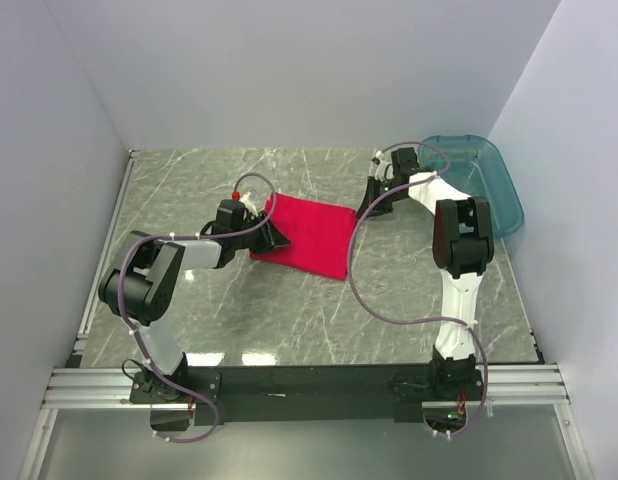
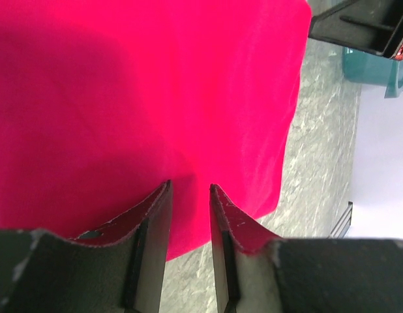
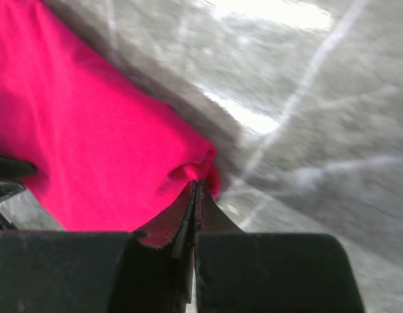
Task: Fold and stack the t-shirts
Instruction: Fold the tshirt
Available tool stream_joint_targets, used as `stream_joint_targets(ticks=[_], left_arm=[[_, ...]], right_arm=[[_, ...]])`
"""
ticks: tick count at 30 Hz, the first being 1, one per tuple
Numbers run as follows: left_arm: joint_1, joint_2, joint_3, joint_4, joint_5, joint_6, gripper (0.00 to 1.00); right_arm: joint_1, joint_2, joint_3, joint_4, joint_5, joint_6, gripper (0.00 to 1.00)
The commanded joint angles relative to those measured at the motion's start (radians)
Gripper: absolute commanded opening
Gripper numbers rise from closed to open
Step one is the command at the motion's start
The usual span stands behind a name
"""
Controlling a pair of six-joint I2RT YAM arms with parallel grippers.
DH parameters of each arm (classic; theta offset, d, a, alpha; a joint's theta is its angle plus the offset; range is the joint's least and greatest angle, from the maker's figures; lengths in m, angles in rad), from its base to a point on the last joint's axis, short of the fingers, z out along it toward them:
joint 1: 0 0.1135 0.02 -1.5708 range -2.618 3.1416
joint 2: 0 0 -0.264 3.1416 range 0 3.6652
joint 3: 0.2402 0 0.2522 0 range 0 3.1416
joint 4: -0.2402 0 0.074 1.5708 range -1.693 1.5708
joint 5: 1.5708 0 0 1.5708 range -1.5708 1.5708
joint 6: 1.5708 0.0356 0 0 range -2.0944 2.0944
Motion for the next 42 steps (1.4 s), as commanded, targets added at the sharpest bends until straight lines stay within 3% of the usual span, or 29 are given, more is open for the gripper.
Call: stream_joint_targets(ticks=[1, 9, 14, 20, 22, 24, 25, 27, 31, 34, 37, 38, 39, 42], left_arm=[[-0.005, -0.014, 0.008, 0.015, -0.022, 0.005, 0.35], [-0.005, -0.002, 0.008, 0.012, -0.03, 0.006, 0.34], [-0.003, 0.006, 0.014, -0.005, -0.042, 0.025, 0.34], [-0.003, -0.017, -0.008, 0.018, -0.067, 0.036, 0.36], [-0.003, -0.032, -0.014, 0.024, -0.076, 0.039, 0.37], [-0.003, -0.033, -0.014, 0.018, -0.079, 0.042, 0.38], [-0.003, -0.028, -0.008, 0.001, -0.088, 0.048, 0.38], [-0.003, -0.02, -0.006, -0.019, -0.105, 0.051, 0.39], [0.004, -0.034, -0.047, -0.002, -0.122, 0.046, 0.4], [0.011, -0.091, -0.081, 0.098, -0.075, 0.055, 0.41], [0.011, -0.114, -0.022, 0.112, -0.033, 0.077, 0.45], [0.012, -0.105, 0.003, 0.112, -0.033, 0.077, 0.45], [0.014, -0.076, 0.029, 0.11, -0.016, 0.066, 0.46], [0.021, 0.002, 0.147, 0.138, 0.059, 0.03, 0.45]], right_arm=[[-0.027, -0.074, -0.021, 0.022, 0.03, -0.008, 0.0], [-0.035, -0.087, -0.024, 0.03, 0.03, -0.015, 0.03], [-0.042, -0.106, 0.037, 0.027, 0.192, -0.066, 0.03], [-0.053, -0.146, 0.023, 0.043, 0.244, -0.103, 0.03], [-0.055, -0.147, 0.02, 0.027, 0.235, -0.116, 0.14], [-0.053, -0.126, 0.035, -0.002, 0.228, -0.124, 0.35], [-0.055, -0.124, 0.032, -0.002, 0.235, -0.124, 0.4], [-0.055, -0.135, 0.022, 0.005, 0.255, -0.124, 0.47], [-0.056, -0.219, -0.024, 0.022, 0.271, -0.19, 0.49], [-0.056, -0.297, -0.086, -0.016, 0.067, -0.342, 0.46], [-0.049, -0.382, -0.136, -0.154, -0.412, -0.562, 0.39], [-0.038, -0.38, -0.141, -0.201, -0.414, -0.608, 0.39], [-0.021, -0.371, -0.146, -0.258, -0.541, -0.657, 0.37], [0.069, -0.269, -0.129, -0.496, -0.674, -0.826, 0.28]])
